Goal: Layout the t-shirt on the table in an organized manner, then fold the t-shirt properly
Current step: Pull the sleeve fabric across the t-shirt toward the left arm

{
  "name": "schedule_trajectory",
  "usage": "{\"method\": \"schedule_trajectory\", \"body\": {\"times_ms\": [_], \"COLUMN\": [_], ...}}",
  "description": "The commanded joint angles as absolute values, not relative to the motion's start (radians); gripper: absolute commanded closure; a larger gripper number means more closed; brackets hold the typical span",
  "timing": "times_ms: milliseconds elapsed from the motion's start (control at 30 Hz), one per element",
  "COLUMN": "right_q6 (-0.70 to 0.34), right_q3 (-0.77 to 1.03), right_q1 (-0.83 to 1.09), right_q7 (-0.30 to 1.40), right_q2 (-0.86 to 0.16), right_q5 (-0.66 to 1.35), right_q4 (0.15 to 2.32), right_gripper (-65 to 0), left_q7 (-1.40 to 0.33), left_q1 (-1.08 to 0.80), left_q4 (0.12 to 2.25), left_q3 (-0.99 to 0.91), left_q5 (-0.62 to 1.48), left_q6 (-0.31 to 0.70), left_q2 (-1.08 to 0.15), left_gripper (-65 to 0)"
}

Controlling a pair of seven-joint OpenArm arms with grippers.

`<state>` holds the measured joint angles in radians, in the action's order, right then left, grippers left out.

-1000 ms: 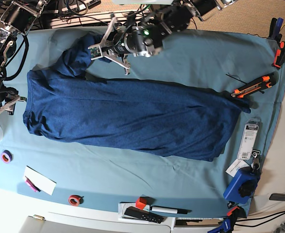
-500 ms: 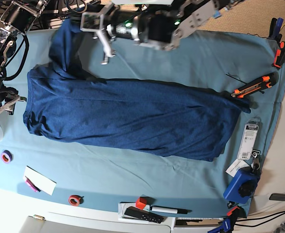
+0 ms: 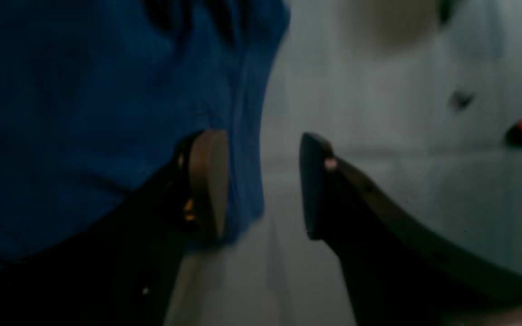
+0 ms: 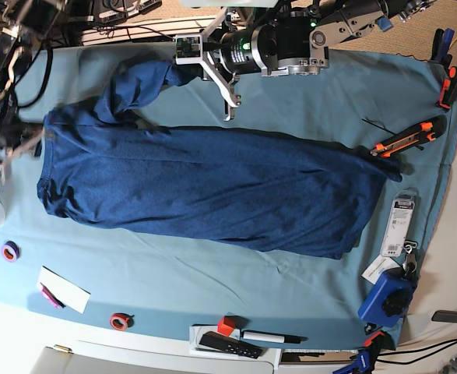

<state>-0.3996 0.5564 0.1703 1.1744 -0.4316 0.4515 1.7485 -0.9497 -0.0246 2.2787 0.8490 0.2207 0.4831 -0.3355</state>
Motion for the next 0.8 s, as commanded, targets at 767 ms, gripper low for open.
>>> {"method": "schedule_trajectory", "body": {"times_ms": [767], "right_q6": [-0.431], "right_q3": [0.564], "right_q1": [0.094], "right_q7": [1.043], "right_q2": [-0.380], "right_q5": [0.396], "right_q4": [1.256], "right_gripper": [-10.4], "left_q7": [-0.928], "left_q1": [-0.022], "left_q4": [2.356], "left_q3": [0.752], "left_q5": [0.051], "left_q6": [0.335], "left_q2": [-0.464], "left_gripper": [0.0]}}
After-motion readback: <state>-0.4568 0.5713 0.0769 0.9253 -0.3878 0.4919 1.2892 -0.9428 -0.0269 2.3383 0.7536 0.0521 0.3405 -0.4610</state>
